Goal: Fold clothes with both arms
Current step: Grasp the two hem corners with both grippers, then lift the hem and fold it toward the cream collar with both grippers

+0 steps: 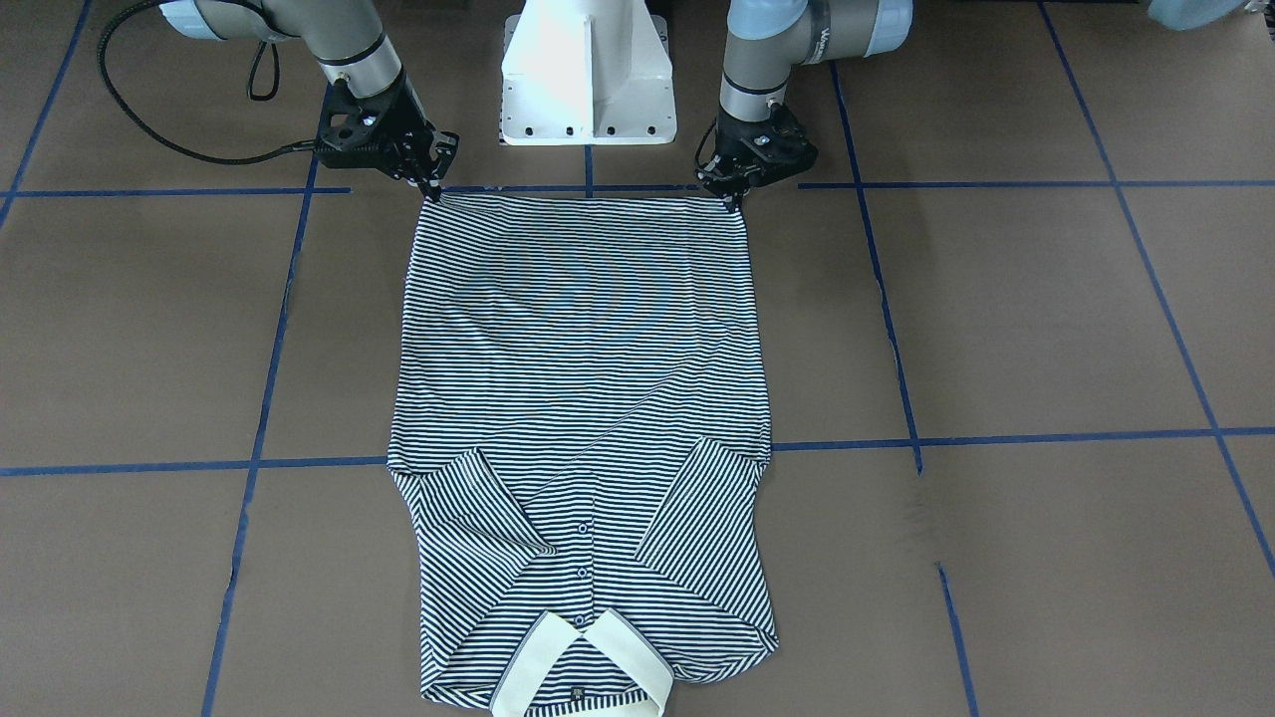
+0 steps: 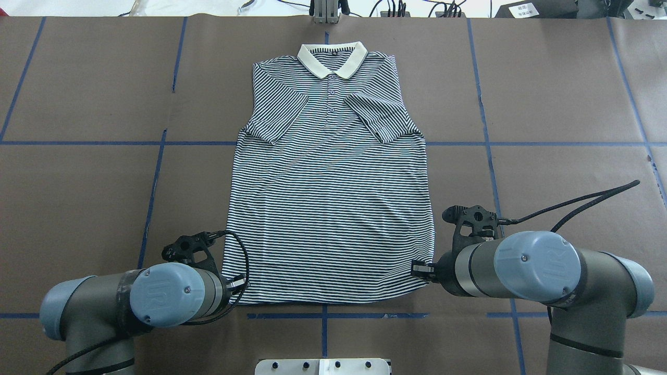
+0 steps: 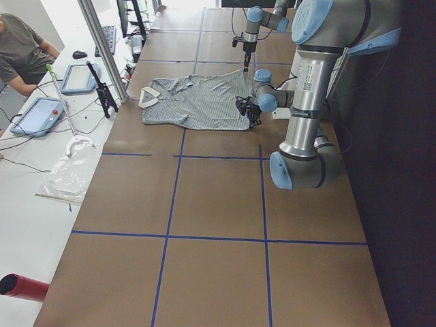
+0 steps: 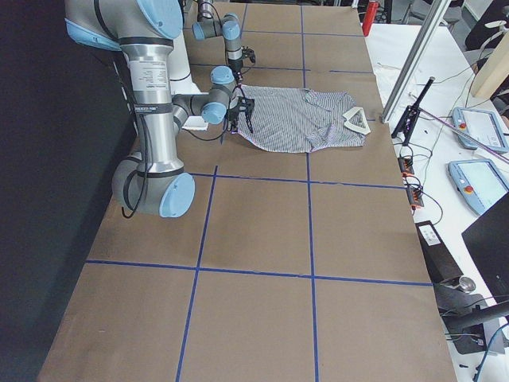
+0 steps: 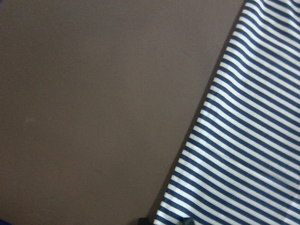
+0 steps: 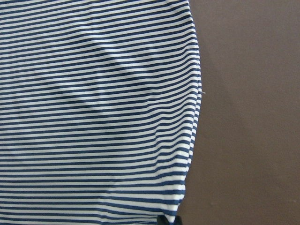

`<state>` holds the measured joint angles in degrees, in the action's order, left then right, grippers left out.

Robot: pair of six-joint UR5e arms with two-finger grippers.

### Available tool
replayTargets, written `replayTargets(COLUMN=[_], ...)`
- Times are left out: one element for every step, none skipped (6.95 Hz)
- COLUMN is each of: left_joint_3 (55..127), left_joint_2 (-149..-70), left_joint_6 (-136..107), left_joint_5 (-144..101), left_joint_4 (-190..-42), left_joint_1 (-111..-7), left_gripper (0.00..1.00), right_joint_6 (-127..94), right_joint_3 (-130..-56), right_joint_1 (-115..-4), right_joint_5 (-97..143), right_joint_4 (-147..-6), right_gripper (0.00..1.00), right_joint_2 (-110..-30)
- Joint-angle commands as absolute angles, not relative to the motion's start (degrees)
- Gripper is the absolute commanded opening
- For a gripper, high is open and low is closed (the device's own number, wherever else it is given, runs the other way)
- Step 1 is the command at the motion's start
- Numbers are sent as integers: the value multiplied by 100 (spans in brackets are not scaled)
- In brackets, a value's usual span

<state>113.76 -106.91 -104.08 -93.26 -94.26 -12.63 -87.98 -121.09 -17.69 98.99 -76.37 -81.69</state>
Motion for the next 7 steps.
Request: replayTargets(left_joint_3=[11975,12362,12627,13013,13687,14102,14098], left_joint_2=[-10627,-10530,-10512,-10486,-10459,-10468,-10520], left_joint_6=[-10424,-10433,-10433,-10433,-10441,-10702,-10783], left_joint_5=[-9325,-9325,-9325,-9334,-9325,-9334,-9343], left_joint_4=[-9404,-9369,-9213,-8837,-8224,-7887,-7866], left_joint_1=[-1335,-1345,-1327,-997,-489,-292,-290], left_gripper=[0,0,0,0,0,0,0], right_joint_6=[-8780,-8780,-8789,-8798,-8798,-8798,-8693], right_joint_3=[-12268,-12591,-12908,-13103,-13270,-13463,-13439], right_joint_1=[-1950,-2047,-2022,-1908,-1794,-1767,-1923], right_joint_5=[10123,10508,10703,11071,11387,11408,11330], right_joint_4=[-7638,-7638,-7629,-7638,-7638,-7638,-7620], right_gripper=[0,0,0,0,0,0,0], right_joint_2=[-8287,-8523,-8839,-8955,-9052,-9131,-9088])
